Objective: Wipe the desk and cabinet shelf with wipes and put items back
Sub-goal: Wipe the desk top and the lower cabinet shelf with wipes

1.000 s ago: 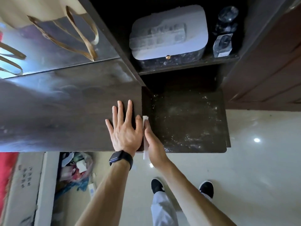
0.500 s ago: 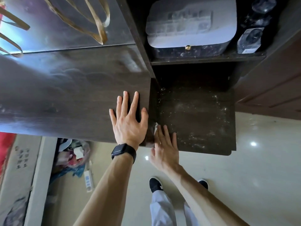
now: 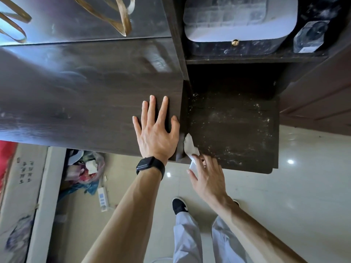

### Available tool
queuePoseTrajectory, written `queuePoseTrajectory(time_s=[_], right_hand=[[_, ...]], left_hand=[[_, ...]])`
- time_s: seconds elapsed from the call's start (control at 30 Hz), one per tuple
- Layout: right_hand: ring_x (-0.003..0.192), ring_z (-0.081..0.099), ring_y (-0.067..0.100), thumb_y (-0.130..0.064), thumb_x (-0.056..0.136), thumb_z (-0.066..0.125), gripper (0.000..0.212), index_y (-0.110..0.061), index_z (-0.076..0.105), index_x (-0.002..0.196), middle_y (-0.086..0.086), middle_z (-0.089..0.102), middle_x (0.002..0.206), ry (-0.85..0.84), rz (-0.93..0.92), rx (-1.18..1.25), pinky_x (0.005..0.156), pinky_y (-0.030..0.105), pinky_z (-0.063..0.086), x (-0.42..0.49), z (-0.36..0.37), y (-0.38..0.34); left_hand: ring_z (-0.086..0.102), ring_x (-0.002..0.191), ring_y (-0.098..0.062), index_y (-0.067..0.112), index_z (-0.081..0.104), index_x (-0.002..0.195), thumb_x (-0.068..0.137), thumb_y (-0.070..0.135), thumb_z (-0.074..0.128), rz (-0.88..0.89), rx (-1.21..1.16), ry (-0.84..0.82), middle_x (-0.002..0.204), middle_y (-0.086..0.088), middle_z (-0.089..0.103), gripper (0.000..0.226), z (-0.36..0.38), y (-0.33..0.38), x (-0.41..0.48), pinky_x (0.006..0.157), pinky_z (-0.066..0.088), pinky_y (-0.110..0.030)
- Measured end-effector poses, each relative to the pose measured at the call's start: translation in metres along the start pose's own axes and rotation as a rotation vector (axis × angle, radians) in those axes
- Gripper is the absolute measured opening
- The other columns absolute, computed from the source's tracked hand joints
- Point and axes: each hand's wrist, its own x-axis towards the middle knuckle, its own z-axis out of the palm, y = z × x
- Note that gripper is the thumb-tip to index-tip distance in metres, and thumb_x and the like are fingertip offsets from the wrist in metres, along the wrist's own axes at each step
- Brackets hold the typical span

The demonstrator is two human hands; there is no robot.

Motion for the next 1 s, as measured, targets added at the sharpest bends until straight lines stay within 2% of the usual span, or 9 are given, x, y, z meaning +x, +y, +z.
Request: queuePoseTrajectory(time_s=[0.13, 0.23, 0.33, 0.53, 0.6, 0.67, 0.73, 0.87, 1.0], right_hand=[[0.089, 0.054, 0.023, -0.02, 0.086, 0.064, 0.039, -0.019, 0.056, 0.124, 0.003, 0.058, 0.101, -0.031, 0.046, 0.107, 0.078, 0.035, 0.054, 0.009, 0.005, -0.019], [0.087, 0.06, 0.025, -0.022, 0.079, 0.075, 0.044, -0.017, 0.055, 0.118, 0.007, 0.057, 0.1, -0.01, 0.149, 0.173, 0.068, 0.031, 0.054, 0.016, 0.006, -0.025], [0.078, 0.061, 0.029, -0.028, 0.071, 0.083, 0.043, -0.01, 0.06, 0.103, 0.01, 0.058, 0.091, -0.006, 0.179, 0.092, 0.065, 0.033, 0.053, 0.024, 0.009, -0.022], [0.069, 0.064, 0.027, -0.019, 0.074, 0.065, 0.015, -0.012, 0.064, 0.088, 0.005, 0.064, 0.078, -0.05, 0.179, 0.038, 0.058, 0.03, 0.049, 0.035, 0.002, -0.029], [0.064, 0.061, 0.025, -0.022, 0.075, 0.065, 0.01, -0.014, 0.066, 0.082, 0.002, 0.065, 0.072, -0.007, 0.3, 0.196, 0.055, 0.028, 0.043, 0.037, -0.007, -0.031], [0.062, 0.058, 0.018, -0.025, 0.077, 0.065, 0.008, -0.018, 0.064, 0.08, -0.005, 0.065, 0.067, -0.008, 0.541, 0.498, 0.053, 0.024, 0.042, 0.041, -0.023, -0.036], [0.059, 0.056, 0.009, -0.015, 0.078, 0.06, 0.004, -0.017, 0.061, 0.081, -0.007, 0.062, 0.064, -0.012, 0.735, 0.756, 0.048, 0.013, 0.038, 0.041, -0.032, -0.036], [0.059, 0.054, 0.004, -0.007, 0.078, 0.057, 0.013, -0.02, 0.058, 0.08, -0.01, 0.058, 0.064, -0.011, 0.765, 0.874, 0.048, 0.009, 0.036, 0.037, -0.035, -0.04], [0.075, 0.062, 0.019, -0.004, 0.078, 0.057, 0.019, -0.023, 0.058, 0.081, -0.008, 0.064, 0.074, -0.051, 0.739, 0.856, 0.061, 0.024, 0.045, 0.045, -0.022, -0.04]], left_hand=[[0.007, 0.155, -0.016, 0.042, 0.029, 0.155, 0.1, 0.05, 0.037, 0.002, 0.002, -0.003, 0.167, 0.007, 0.018, 0.056, 0.0, 0.0, 0.0, 0.125, 0.005, -0.052], [0.008, 0.155, -0.017, 0.041, 0.029, 0.155, 0.1, 0.049, 0.038, 0.005, 0.007, 0.001, 0.167, 0.006, 0.019, 0.056, 0.0, -0.001, 0.0, 0.125, 0.005, -0.052], [0.008, 0.155, -0.017, 0.041, 0.03, 0.155, 0.099, 0.049, 0.038, 0.003, 0.0, 0.0, 0.167, 0.006, 0.019, 0.057, 0.0, 0.0, 0.001, 0.125, 0.007, -0.053], [0.008, 0.155, -0.017, 0.041, 0.03, 0.155, 0.098, 0.049, 0.037, -0.005, -0.015, -0.006, 0.167, 0.006, 0.019, 0.057, -0.002, 0.001, 0.001, 0.125, 0.004, -0.052], [0.007, 0.155, -0.017, 0.041, 0.029, 0.155, 0.098, 0.05, 0.036, -0.004, -0.014, -0.009, 0.167, 0.006, 0.019, 0.058, -0.002, 0.001, 0.001, 0.125, 0.003, -0.052], [0.007, 0.155, -0.017, 0.042, 0.029, 0.155, 0.098, 0.05, 0.036, -0.006, -0.016, -0.011, 0.167, 0.006, 0.019, 0.058, -0.002, 0.001, 0.0, 0.125, 0.003, -0.053], [0.008, 0.155, -0.017, 0.042, 0.029, 0.155, 0.098, 0.05, 0.036, -0.01, -0.02, -0.008, 0.167, 0.006, 0.019, 0.058, -0.002, 0.001, 0.001, 0.125, 0.004, -0.053], [0.007, 0.155, -0.018, 0.042, 0.028, 0.155, 0.099, 0.05, 0.036, -0.008, -0.021, -0.013, 0.167, 0.006, 0.019, 0.058, -0.002, 0.0, 0.0, 0.125, 0.004, -0.054], [0.008, 0.155, -0.018, 0.042, 0.028, 0.155, 0.099, 0.051, 0.035, -0.007, -0.023, -0.01, 0.167, 0.006, 0.019, 0.057, -0.001, 0.0, 0.0, 0.124, 0.004, -0.055]])
